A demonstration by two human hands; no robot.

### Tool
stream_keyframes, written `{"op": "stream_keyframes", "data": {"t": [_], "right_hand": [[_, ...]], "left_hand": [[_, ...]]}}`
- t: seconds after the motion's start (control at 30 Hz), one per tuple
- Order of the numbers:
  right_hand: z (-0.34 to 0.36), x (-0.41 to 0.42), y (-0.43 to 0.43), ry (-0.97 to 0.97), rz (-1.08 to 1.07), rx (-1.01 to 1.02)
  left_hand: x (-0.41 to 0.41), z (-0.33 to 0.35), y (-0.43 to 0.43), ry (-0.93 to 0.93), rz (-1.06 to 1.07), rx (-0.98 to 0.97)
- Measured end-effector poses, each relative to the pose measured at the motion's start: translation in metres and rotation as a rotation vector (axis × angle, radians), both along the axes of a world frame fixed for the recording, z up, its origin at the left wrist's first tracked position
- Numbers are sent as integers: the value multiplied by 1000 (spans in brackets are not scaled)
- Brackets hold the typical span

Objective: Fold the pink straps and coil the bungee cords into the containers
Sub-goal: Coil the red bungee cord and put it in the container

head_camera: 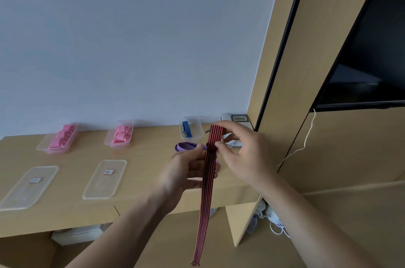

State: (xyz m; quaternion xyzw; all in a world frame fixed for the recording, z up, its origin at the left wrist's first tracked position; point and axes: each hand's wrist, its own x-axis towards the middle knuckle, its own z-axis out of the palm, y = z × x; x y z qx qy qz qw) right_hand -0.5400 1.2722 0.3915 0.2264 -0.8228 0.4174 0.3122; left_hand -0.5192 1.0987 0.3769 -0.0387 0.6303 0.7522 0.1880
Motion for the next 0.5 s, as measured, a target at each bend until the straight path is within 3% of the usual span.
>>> {"op": "stream_keyframes", "data": {"t": [0.17, 0.5], "right_hand": [[-8, 8, -1, 262, -10, 92], [-23, 18, -3, 294, 13, 145]], "left_hand": [[-3, 4, 0, -6, 37, 72], [-12, 1, -5, 43, 11, 105]]}}
